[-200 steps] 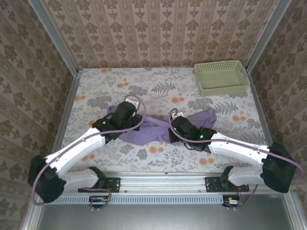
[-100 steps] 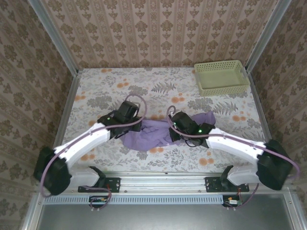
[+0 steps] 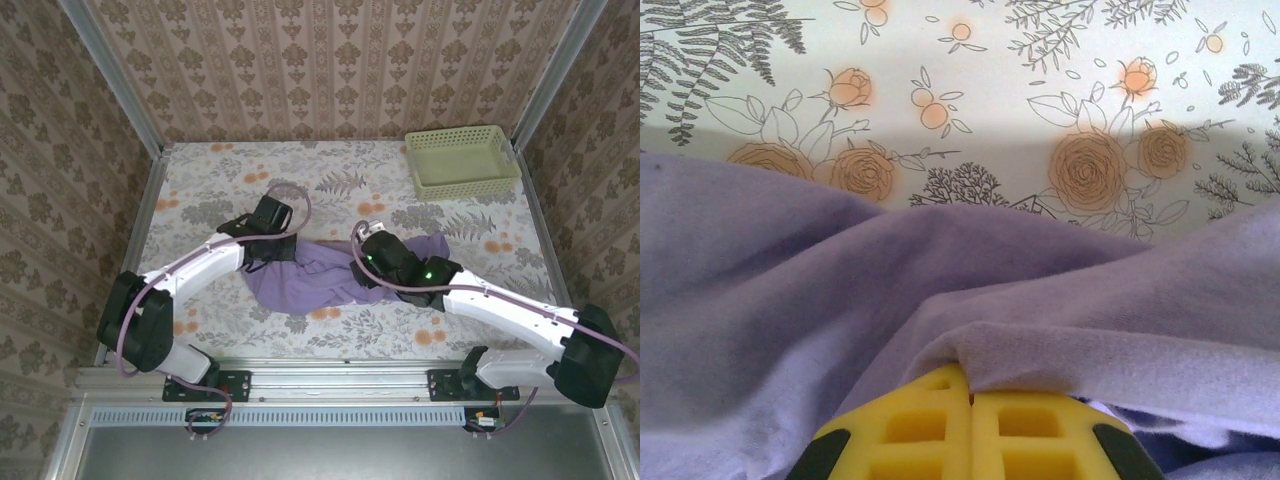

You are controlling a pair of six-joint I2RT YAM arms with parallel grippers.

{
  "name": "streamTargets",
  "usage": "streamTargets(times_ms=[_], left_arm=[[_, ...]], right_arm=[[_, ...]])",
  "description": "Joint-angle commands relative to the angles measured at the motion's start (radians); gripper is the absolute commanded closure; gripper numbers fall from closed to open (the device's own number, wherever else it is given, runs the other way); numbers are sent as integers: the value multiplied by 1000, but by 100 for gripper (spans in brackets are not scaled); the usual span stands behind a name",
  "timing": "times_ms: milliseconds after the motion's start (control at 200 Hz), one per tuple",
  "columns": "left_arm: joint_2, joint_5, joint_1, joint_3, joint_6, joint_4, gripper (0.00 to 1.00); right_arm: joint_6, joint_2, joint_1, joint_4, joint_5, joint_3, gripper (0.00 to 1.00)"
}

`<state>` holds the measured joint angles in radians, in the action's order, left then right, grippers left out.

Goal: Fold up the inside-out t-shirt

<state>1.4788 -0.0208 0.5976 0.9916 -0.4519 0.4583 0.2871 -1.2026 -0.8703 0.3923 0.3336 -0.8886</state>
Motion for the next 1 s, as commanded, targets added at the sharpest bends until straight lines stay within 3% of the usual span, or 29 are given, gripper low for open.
streamTargets(times_ms=[0, 120, 285, 385, 555, 995], left_arm=[[16, 46, -26, 25, 12, -27, 100], [31, 86, -43, 27, 11, -45, 100], [42, 118, -44, 29, 11, -62, 100], [42, 120, -45, 26, 10, -66, 100], [33, 119, -48, 19, 12, -63, 100], [20, 141, -57, -7, 1, -88, 100]], right_arm=[[-122, -1, -30, -51, -53, -36, 44], [-116, -95, -33, -109, -196, -84, 49], [39, -313, -47, -147, -269, -210, 60], [95, -430, -48, -143, -208, -263, 66], [124, -555, -47, -123, -147, -324, 65], [159, -664, -30, -133, -47, -355, 56]])
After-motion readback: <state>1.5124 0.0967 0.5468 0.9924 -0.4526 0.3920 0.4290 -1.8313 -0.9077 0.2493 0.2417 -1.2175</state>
